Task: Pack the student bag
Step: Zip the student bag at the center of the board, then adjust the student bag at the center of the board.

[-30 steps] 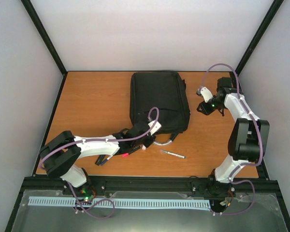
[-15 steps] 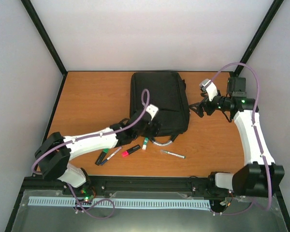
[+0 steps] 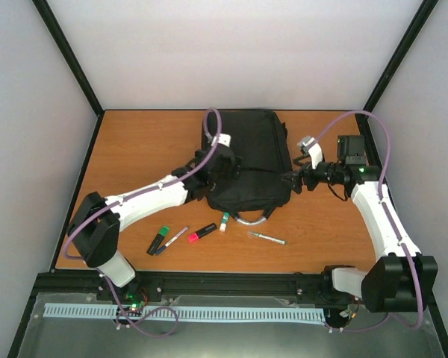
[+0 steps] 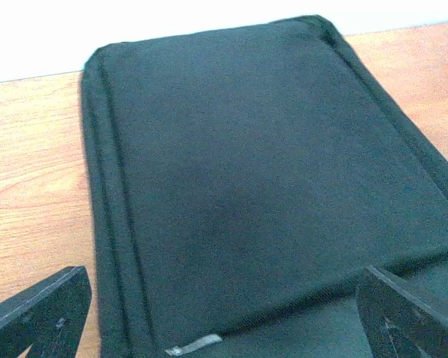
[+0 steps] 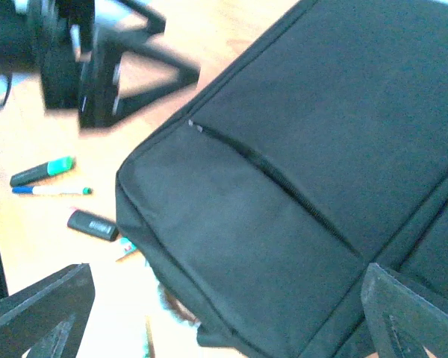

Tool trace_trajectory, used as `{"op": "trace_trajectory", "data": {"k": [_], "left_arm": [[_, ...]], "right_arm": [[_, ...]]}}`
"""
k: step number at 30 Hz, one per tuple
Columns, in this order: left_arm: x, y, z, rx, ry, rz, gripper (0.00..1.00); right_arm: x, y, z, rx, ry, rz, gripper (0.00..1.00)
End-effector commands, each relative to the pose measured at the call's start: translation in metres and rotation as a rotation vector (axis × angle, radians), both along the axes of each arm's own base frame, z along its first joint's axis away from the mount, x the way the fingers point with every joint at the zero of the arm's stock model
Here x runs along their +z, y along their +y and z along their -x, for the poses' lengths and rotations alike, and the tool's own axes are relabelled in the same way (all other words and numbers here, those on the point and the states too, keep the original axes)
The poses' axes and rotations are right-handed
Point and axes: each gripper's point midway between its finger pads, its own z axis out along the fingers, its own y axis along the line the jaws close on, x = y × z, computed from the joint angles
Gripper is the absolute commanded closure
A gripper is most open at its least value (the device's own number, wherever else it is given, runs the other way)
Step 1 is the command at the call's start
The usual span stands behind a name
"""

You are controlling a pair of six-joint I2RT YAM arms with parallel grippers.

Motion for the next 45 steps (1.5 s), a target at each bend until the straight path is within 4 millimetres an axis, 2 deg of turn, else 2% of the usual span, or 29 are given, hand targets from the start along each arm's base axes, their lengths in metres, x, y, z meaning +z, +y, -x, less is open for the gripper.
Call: {"op": "trace_trajectory", "data": {"k": [1, 3, 5, 9, 11, 16, 21, 24, 27, 30, 35, 40, 45], "left_arm": [[0.023, 0.032, -0.039, 0.127, 0.016, 0.223, 0.00], [0.021, 0.051, -0.052, 0.200, 0.062, 0.317, 0.00], [0.006, 0.062, -0.064, 0.270, 0.156, 0.369, 0.00], [-0.018, 0.068, -0.088, 0.263, 0.308, 0.161, 0.00], [-0.018, 0.069, -0.103, 0.244, 0.297, 0.108, 0.00], [-0.020, 0.069, -0.135, 0.190, 0.251, 0.307, 0.00], [-0.036, 0.063, -0.161, 0.155, 0.312, 0.324, 0.00], [-0.058, 0.052, -0.171, 0.133, 0.375, 0.318, 0.00], [-0.081, 0.044, -0.172, 0.112, 0.461, 0.302, 0.00], [-0.090, 0.029, -0.173, 0.051, 0.493, 0.332, 0.00], [-0.089, -0.004, -0.178, -0.077, 0.499, 0.435, 0.00], [-0.094, -0.045, -0.179, -0.204, 0.536, 0.425, 0.00], [-0.087, -0.097, -0.170, -0.333, 0.500, 0.421, 0.00]], "right_arm": [[-0.004, 0.005, 0.016, 0.031, -0.070, -0.018, 0.00], [-0.001, 0.004, 0.025, 0.057, -0.121, 0.000, 0.00], [0.002, 0.003, 0.026, 0.046, -0.133, 0.009, 0.00], [0.010, -0.004, 0.019, 0.006, -0.196, 0.054, 0.00], [0.013, -0.004, 0.019, -0.009, -0.214, 0.041, 0.00], [0.009, -0.002, 0.018, 0.008, -0.184, 0.031, 0.00], [0.011, 0.004, 0.024, 0.088, -0.185, 0.033, 0.00], [0.011, 0.002, 0.026, 0.081, -0.206, 0.042, 0.00], [0.016, -0.002, 0.023, 0.037, -0.224, 0.058, 0.00], [0.019, -0.022, 0.003, -0.124, -0.270, 0.120, 0.00], [0.009, -0.038, -0.012, -0.251, -0.223, 0.158, 0.00], [0.008, -0.062, -0.028, -0.412, -0.244, 0.209, 0.00], [-0.001, -0.052, -0.026, -0.350, -0.163, 0.184, 0.00]]}}
